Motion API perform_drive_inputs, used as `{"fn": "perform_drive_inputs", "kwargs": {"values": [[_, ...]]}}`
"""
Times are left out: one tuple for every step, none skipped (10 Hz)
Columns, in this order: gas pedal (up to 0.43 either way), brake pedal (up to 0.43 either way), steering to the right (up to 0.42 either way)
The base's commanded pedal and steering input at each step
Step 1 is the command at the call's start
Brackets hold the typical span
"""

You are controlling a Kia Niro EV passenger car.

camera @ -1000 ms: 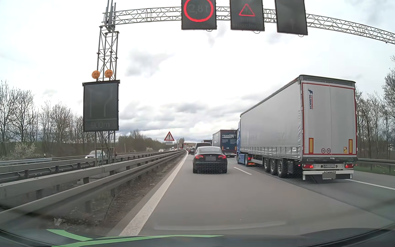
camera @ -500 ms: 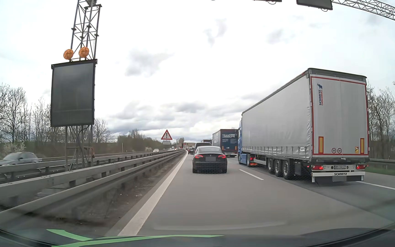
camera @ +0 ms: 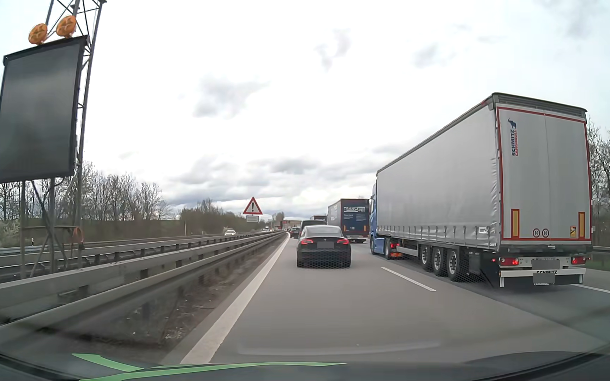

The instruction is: Follow the waypoints while adhering to traffic rules and regulations

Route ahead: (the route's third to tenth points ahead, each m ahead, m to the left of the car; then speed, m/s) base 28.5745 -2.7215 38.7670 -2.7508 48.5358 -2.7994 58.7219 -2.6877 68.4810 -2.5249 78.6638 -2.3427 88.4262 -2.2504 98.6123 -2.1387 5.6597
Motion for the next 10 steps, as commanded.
{"fn": "perform_drive_inputs", "kwargs": {"values": [[0.118, 0.0, -0.002], [0.11, 0.0, -0.002], [0.098, 0.0, -0.002], [0.098, 0.0, -0.002], [0.087, 0.0, -0.002], [0.087, 0.0, -0.002], [0.087, 0.0, -0.002], [0.087, 0.0, -0.002], [0.087, 0.0, -0.003], [0.087, 0.0, -0.003]]}}
